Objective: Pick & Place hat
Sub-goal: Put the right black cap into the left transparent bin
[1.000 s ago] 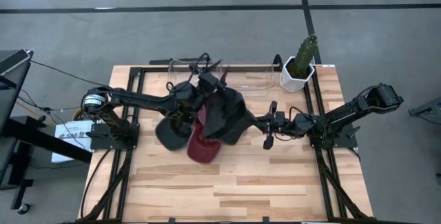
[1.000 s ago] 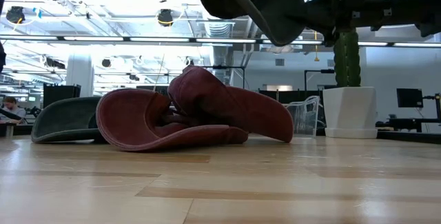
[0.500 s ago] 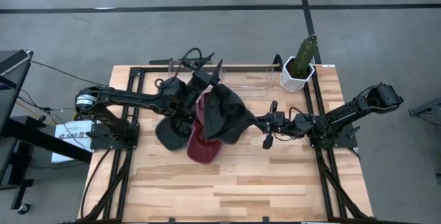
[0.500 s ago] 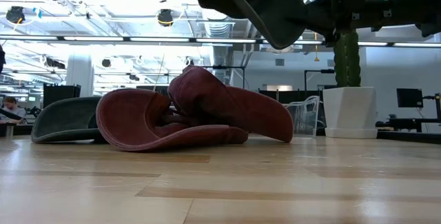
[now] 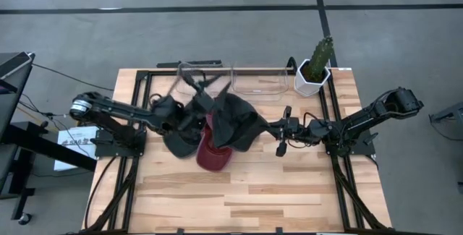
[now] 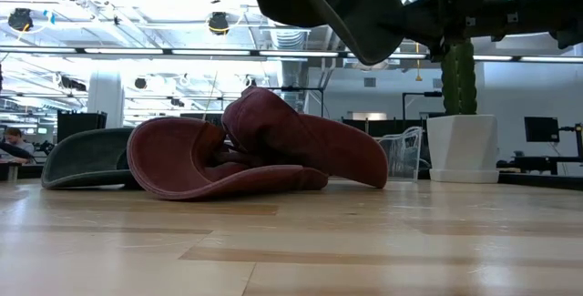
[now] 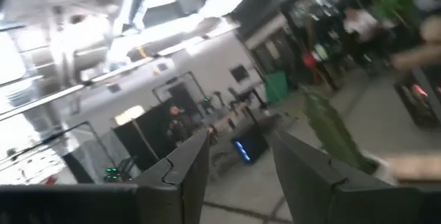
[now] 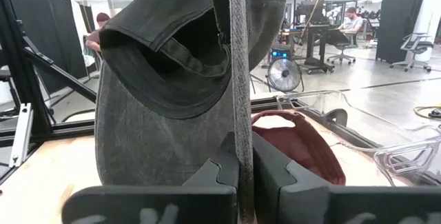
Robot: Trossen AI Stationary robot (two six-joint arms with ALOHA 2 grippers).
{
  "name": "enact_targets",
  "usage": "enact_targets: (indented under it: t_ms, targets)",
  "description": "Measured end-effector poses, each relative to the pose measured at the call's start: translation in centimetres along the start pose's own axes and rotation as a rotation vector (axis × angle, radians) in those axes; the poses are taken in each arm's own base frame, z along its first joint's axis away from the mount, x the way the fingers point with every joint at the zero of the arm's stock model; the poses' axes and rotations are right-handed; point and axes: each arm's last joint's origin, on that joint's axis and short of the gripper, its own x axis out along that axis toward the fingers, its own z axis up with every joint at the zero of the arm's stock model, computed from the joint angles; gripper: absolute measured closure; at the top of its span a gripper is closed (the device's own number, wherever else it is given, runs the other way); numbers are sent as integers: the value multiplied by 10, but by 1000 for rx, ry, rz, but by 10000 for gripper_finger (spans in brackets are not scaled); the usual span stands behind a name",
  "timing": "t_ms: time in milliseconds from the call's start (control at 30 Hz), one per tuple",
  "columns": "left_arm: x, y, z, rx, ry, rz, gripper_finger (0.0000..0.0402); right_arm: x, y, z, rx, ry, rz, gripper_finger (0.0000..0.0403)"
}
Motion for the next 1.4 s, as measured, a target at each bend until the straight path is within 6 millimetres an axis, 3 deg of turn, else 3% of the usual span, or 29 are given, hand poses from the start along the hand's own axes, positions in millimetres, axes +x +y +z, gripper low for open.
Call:
enact_targets:
  t_ms: [133, 300, 400, 600, 1000, 1200, 1400]
  targets:
    - [-7, -34, -11, 149, 86, -92, 243, 0, 0, 0, 0, 0, 0, 400]
    - [-4, -57, -27, 315, 201, -51, 243, 0, 0, 0, 2, 0, 0, 398]
    - [-3, -64, -35, 440, 294, -6, 243, 0, 0, 0, 2, 1, -1, 400]
    - [-4, -59, -37, 588, 422, 58, 243, 0, 0, 0, 2, 0, 0, 397]
    - [-2, -35, -23, 435, 367, 108, 243, 0, 0, 1, 4, -6, 1, 398]
    - [-4, -18, -12, 194, 264, 116, 243, 1, -1, 1, 2, -6, -6, 399]
    - [-6, 1, -5, 27, 268, 171, 243, 1, -1, 0, 2, -5, -7, 400]
